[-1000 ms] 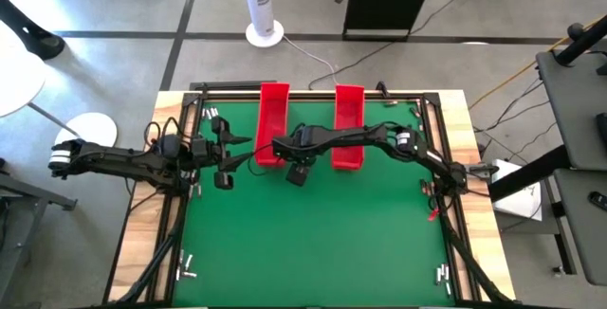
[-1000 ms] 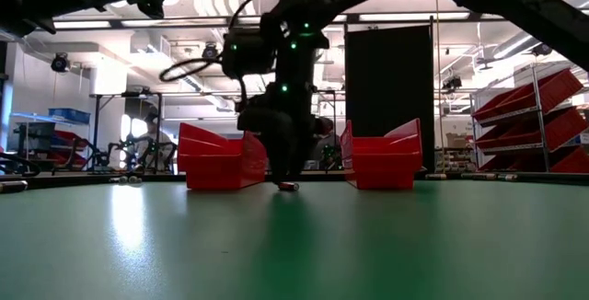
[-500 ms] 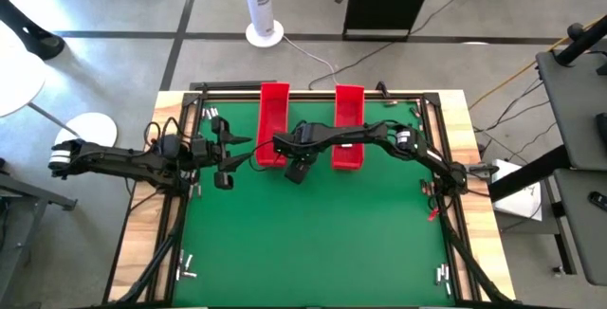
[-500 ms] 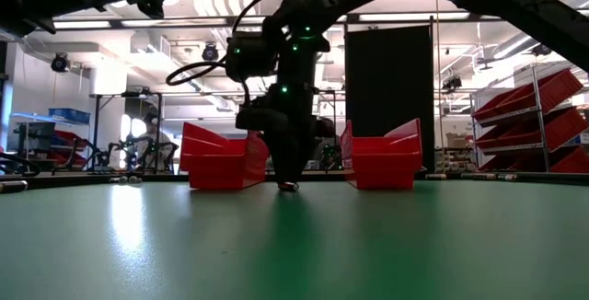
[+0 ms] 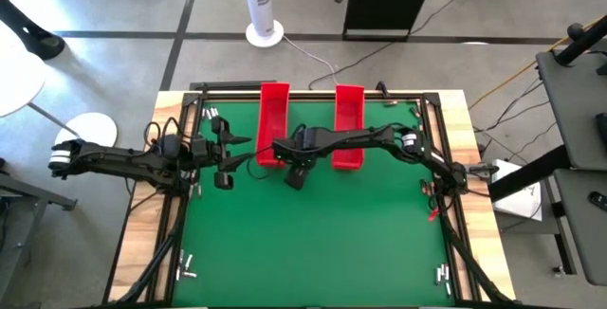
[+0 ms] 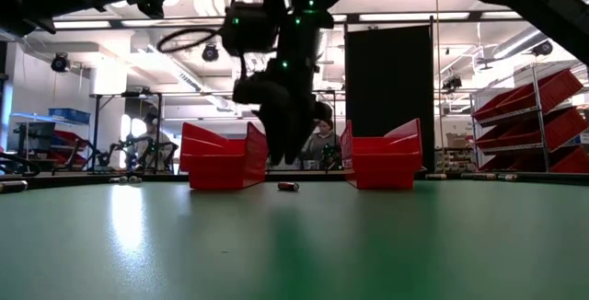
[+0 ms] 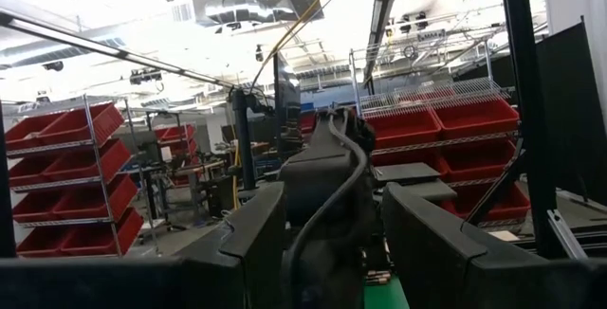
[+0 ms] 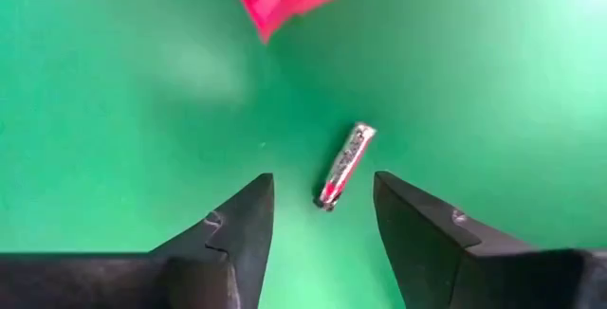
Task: Sort batteries
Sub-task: Put the silver battery into the right red bin
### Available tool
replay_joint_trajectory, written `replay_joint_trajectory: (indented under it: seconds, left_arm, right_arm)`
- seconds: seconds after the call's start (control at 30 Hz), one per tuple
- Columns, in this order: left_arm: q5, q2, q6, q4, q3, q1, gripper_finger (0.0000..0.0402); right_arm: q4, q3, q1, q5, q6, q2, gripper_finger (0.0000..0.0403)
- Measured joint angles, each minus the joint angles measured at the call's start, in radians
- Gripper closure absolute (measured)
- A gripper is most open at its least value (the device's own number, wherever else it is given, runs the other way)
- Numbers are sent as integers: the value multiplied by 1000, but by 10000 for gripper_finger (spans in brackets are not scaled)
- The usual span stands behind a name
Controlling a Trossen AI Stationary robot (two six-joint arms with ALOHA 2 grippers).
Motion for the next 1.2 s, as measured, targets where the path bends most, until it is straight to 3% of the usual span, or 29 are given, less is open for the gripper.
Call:
replay_joint_trajectory:
  seconds: [0.17, 0.33, 0.53, 0.73, 1.07, 1.2]
  left_arm:
    - [0, 0, 0, 0, 0, 0, 244]
    - [0, 0, 0, -1, 0, 0, 244]
    - [0, 0, -5, 0, 0, 0, 244]
    - [0, -2, -8, 6, 0, 0, 244]
    - [0, -2, -8, 10, 0, 0, 244]
    - [0, -2, -8, 9, 0, 0, 244]
  right_arm:
    - [20, -29, 16, 92, 64, 0, 201]
    - [76, -101, 24, 96, 108, 0, 191]
    - [184, -169, 15, 89, 130, -3, 205]
    - [210, -211, 13, 32, 138, -9, 248]
    - [200, -215, 18, 12, 136, -11, 370]
    - [179, -206, 25, 13, 135, -15, 386]
